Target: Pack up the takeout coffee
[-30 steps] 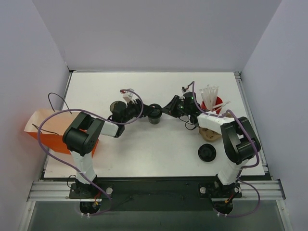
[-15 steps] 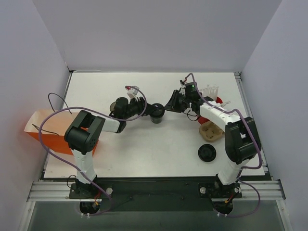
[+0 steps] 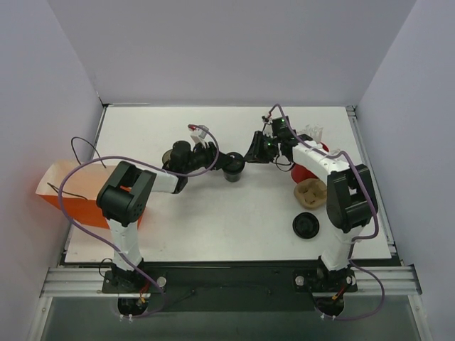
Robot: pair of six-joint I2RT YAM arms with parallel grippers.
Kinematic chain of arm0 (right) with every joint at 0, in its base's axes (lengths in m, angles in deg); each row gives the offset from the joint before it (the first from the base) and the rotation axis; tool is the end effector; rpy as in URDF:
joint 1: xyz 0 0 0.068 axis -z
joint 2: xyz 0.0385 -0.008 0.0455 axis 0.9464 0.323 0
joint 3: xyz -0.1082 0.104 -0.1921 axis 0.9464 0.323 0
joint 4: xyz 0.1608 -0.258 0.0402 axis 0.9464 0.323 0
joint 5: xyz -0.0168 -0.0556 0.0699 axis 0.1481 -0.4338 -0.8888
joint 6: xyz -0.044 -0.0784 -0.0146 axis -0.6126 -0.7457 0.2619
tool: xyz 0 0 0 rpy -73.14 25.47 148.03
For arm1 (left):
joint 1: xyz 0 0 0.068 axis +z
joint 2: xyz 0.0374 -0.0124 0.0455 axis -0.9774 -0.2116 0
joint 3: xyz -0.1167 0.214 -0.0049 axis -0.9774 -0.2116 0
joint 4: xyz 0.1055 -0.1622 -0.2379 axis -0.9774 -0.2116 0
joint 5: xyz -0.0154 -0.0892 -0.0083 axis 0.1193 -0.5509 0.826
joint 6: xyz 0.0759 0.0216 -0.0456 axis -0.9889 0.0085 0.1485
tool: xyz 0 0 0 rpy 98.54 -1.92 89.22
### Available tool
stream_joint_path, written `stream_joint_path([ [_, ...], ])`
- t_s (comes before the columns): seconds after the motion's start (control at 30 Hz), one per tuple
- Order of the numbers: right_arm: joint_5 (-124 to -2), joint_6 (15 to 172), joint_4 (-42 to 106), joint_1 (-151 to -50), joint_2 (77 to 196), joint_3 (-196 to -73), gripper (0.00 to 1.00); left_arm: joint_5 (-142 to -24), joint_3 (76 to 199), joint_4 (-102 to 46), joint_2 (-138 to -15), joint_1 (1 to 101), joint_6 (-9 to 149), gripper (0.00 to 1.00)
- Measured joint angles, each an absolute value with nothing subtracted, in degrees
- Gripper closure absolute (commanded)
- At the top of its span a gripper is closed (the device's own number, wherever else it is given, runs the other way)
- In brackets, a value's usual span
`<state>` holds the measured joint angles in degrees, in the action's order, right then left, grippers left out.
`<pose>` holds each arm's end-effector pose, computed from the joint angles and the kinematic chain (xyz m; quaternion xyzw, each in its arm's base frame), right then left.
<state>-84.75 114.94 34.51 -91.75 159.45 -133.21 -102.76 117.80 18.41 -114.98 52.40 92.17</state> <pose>0.4368 0.2072 0.1654 -0.0622 0.8578 0.3948 0.3232 0.3891 -0.2271 0.0657 0.0959 0.7686 -0.4621 0.4319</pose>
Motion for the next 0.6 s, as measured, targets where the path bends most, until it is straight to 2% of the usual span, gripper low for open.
stream_joint_path([
  [0.23,-84.95,112.56,36.5,-91.32,161.76,-135.48,0.78,-103.88,119.31,17.17,-115.64,52.4,91.75,0.51],
  [0.43,-85.83,109.02,40.31,-90.99,164.45,-140.11,0.67,-104.82,120.42,16.03,-116.08,52.51,91.12,0.51],
  [0.53,-88.34,106.27,42.75,-90.25,166.94,-143.46,0.69,-105.3,120.75,15.68,-116.27,52.73,91.01,0.51],
  [0.6,-90.17,104.93,44.09,-89.85,168.61,-145.34,0.74,-105.45,121.04,15.4,-116.36,52.77,90.94,0.51],
])
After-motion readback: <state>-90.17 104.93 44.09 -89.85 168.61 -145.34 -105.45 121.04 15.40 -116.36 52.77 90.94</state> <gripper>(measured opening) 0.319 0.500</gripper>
